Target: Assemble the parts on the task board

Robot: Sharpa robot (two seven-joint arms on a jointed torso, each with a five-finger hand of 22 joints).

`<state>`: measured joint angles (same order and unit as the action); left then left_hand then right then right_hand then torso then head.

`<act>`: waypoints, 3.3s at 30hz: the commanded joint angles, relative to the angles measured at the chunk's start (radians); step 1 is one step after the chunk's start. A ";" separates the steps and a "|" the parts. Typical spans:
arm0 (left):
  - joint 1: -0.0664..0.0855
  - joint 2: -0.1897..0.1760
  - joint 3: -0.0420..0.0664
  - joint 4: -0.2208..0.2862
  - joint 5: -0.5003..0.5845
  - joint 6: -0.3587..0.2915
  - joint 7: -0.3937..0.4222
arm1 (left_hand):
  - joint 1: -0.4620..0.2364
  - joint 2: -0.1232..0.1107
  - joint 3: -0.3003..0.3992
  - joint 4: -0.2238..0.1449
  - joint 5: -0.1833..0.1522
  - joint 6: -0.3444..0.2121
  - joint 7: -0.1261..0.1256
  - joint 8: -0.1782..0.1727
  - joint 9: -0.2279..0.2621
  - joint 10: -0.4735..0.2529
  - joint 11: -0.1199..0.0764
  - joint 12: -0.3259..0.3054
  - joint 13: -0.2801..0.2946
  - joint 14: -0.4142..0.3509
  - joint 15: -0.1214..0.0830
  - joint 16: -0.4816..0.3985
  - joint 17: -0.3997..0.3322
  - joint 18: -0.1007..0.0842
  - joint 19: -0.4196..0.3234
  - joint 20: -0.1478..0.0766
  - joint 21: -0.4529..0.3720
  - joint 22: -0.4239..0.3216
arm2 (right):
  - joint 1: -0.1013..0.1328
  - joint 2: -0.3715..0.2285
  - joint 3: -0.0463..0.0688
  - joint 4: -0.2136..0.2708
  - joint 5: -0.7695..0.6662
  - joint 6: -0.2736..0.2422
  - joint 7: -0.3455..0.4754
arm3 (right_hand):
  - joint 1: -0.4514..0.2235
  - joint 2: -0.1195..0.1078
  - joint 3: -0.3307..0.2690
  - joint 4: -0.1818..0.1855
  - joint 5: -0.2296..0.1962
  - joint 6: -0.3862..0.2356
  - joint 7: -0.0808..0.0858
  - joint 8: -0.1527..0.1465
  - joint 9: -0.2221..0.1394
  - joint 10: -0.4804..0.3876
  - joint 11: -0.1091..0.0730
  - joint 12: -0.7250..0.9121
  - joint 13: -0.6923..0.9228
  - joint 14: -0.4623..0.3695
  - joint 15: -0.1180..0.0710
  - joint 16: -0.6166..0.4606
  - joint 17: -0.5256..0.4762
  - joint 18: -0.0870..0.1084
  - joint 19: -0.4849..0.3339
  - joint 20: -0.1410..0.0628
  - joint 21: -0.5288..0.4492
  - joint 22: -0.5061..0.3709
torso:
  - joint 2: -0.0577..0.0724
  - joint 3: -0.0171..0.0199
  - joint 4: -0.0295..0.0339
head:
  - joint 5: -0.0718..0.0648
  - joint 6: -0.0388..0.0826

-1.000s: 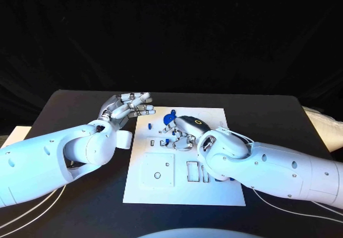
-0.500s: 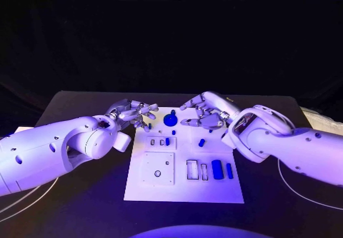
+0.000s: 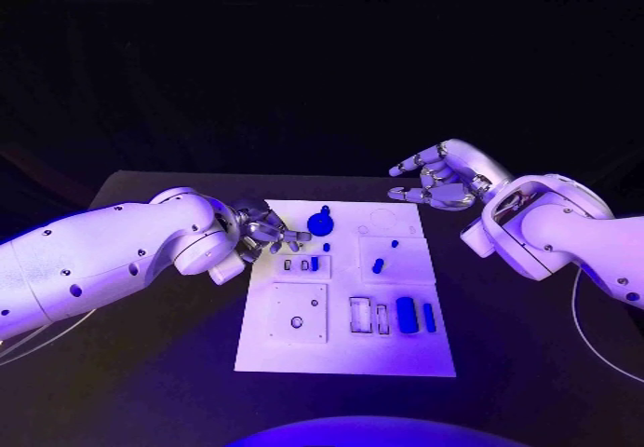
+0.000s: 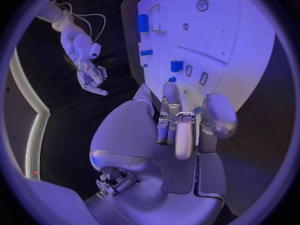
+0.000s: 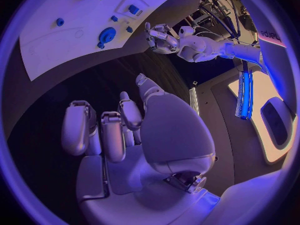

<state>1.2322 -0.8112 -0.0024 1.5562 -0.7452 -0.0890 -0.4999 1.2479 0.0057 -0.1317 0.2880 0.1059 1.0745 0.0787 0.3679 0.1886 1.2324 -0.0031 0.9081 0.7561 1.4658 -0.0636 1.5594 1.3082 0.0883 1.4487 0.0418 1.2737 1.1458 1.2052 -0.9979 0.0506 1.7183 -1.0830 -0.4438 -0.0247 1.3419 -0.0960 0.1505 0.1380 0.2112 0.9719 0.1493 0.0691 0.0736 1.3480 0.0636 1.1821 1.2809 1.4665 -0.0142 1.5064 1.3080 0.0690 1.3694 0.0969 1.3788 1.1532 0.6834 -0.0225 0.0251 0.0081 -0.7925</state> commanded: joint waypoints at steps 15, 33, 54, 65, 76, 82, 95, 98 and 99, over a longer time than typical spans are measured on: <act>0.020 0.114 -0.001 -0.076 -0.226 0.136 -0.218 | -0.032 0.023 -0.075 0.001 -0.016 -0.035 -0.027 0.135 0.112 0.061 -0.016 0.182 0.216 0.105 -0.018 0.011 0.263 -0.056 0.076 -0.015 0.194 0.273 | 0.001 0.007 -0.004 -0.022 0.018 0.027 -0.020 | -0.001 0.003 -0.005 0.002 0.011 0.010 -0.001 0.005 0.001 0.001 -0.003 -0.005 -0.005 0.076 0.000 -0.011 0.140 0.016 -0.006 -0.005 -0.011 -0.011 | 0.001 0.0004 -0.0026 | 0.002 -0.005; 0.038 0.213 -0.005 -0.157 -0.227 0.221 -0.237 | -0.046 0.030 -0.094 0.002 -0.026 -0.051 -0.033 0.180 0.159 0.078 -0.021 0.217 0.262 0.105 -0.021 0.011 0.263 -0.062 0.084 -0.018 0.217 0.307 | -0.002 0.009 -0.009 -0.038 0.016 0.040 -0.033 | -0.004 0.002 -0.007 0.004 0.011 0.011 -0.001 0.005 0.001 0.001 -0.003 -0.006 -0.007 0.075 0.000 -0.013 0.138 0.016 -0.007 -0.006 -0.012 -0.014 | 0.000 0.0013 -0.0018 | -0.001 -0.021; 0.041 0.260 -0.008 -0.219 -0.245 0.297 -0.256 | -0.037 0.039 -0.097 -0.002 -0.027 -0.061 -0.037 0.202 0.186 0.086 -0.024 0.232 0.282 0.105 -0.023 0.011 0.263 -0.065 0.088 -0.020 0.227 0.322 | -0.003 0.014 -0.010 -0.041 0.014 0.051 -0.036 | -0.006 0.002 -0.009 0.006 0.011 0.012 -0.001 0.005 0.001 0.001 -0.003 -0.007 -0.007 0.075 -0.001 -0.013 0.137 0.017 -0.007 -0.006 -0.013 -0.015 | 0.000 0.0019 -0.0008 | -0.003 -0.033; 0.041 0.281 -0.013 -0.238 -0.247 0.330 -0.259 | -0.031 0.043 -0.098 -0.002 -0.026 -0.065 -0.038 0.212 0.197 0.089 -0.025 0.238 0.290 0.105 -0.024 0.011 0.263 -0.067 0.090 -0.020 0.233 0.331 | -0.003 0.017 -0.011 -0.043 0.014 0.054 -0.036 | -0.008 0.002 -0.011 0.008 0.011 0.012 -0.002 0.005 0.001 0.001 -0.004 -0.007 -0.008 0.075 -0.001 -0.014 0.137 0.017 -0.008 -0.006 -0.014 -0.016 | 0.000 0.0024 -0.0004 | -0.005 -0.037; 0.041 0.285 -0.014 -0.246 -0.257 0.362 -0.262 | -0.024 0.047 -0.098 -0.005 -0.023 -0.069 -0.039 0.220 0.207 0.092 -0.026 0.243 0.297 0.105 -0.025 0.011 0.263 -0.067 0.091 -0.021 0.235 0.334 | -0.004 0.017 -0.011 -0.043 0.014 0.057 -0.038 | -0.008 0.002 -0.011 0.008 0.011 0.012 -0.002 0.005 0.001 0.001 -0.004 -0.007 -0.008 0.075 -0.001 -0.014 0.137 0.017 -0.008 -0.006 -0.014 -0.016 | 0.000 0.0020 0.0000 | -0.004 -0.040; 0.041 0.286 -0.014 -0.248 -0.258 0.367 -0.263 | -0.018 0.047 -0.098 -0.007 -0.022 -0.072 -0.039 0.224 0.214 0.092 -0.026 0.243 0.298 0.105 -0.025 0.011 0.263 -0.068 0.091 -0.021 0.236 0.335 | -0.004 0.018 -0.011 -0.043 0.014 0.058 -0.038 | -0.008 0.002 -0.011 0.008 0.011 0.012 -0.002 0.005 0.001 0.001 -0.004 -0.007 -0.008 0.075 -0.001 -0.014 0.137 0.017 -0.008 -0.006 -0.014 -0.016 | 0.000 0.0017 0.0001 | -0.005 -0.040; 0.041 0.297 -0.014 -0.257 -0.260 0.388 -0.265 | 0.009 0.057 -0.091 -0.016 -0.011 -0.083 -0.040 0.239 0.234 0.092 -0.027 0.245 0.303 0.105 -0.026 0.011 0.263 -0.068 0.091 -0.022 0.237 0.338 | -0.004 0.020 -0.011 -0.044 0.014 0.062 -0.037 | -0.008 0.003 -0.012 0.009 0.011 0.013 -0.002 0.005 0.001 0.002 -0.004 -0.007 -0.007 0.075 -0.001 -0.014 0.136 0.017 -0.008 -0.006 -0.014 -0.017 | 0.000 0.0020 -0.0004 | -0.005 -0.045; 0.040 0.300 -0.014 -0.260 -0.263 0.391 -0.265 | 0.011 0.058 -0.090 -0.016 -0.010 -0.083 -0.040 0.240 0.236 0.092 -0.027 0.246 0.304 0.105 -0.026 0.011 0.263 -0.068 0.091 -0.022 0.237 0.338 | -0.004 0.021 -0.011 -0.044 0.014 0.062 -0.037 | -0.008 0.003 -0.012 0.009 0.011 0.013 -0.002 0.005 0.001 0.002 -0.004 -0.007 -0.007 0.075 -0.001 -0.014 0.136 0.017 -0.008 -0.006 -0.014 -0.017 | 0.001 0.0025 -0.0008 | -0.005 -0.045; 0.040 0.301 -0.014 -0.261 -0.265 0.392 -0.266 | 0.011 0.058 -0.090 -0.017 -0.009 -0.084 -0.040 0.240 0.236 0.092 -0.027 0.246 0.304 0.105 -0.026 0.011 0.263 -0.068 0.091 -0.022 0.238 0.339 | -0.004 0.021 -0.011 -0.044 0.014 0.063 -0.037 | -0.008 0.003 -0.012 0.009 0.011 0.013 -0.002 0.005 0.001 0.002 -0.004 -0.007 -0.007 0.075 -0.001 -0.014 0.136 0.017 -0.008 -0.006 -0.014 -0.017 | 0.001 0.0025 -0.0006 | -0.005 -0.045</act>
<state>1.2719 -0.5132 -0.0166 1.2967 -1.0013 0.2769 -0.6979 1.2487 0.0617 -0.2240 0.2762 0.0917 0.9983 0.0388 0.6041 0.4241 1.3187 -0.0270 1.1503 1.0592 1.4655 -0.0837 1.5678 1.3080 0.0396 1.4650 0.0252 1.5065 1.3074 1.2022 -0.9784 0.0395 1.6739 -1.0616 -0.3946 -0.0620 1.3414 -0.0965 0.1421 0.1464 0.2168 0.9792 0.1495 0.0691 0.0735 1.3482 0.0636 1.1784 1.2745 1.4665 -0.0143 1.4971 1.3077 0.0690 1.3660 0.0933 1.3711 1.1374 0.6838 -0.0204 0.0248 0.0034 -0.8374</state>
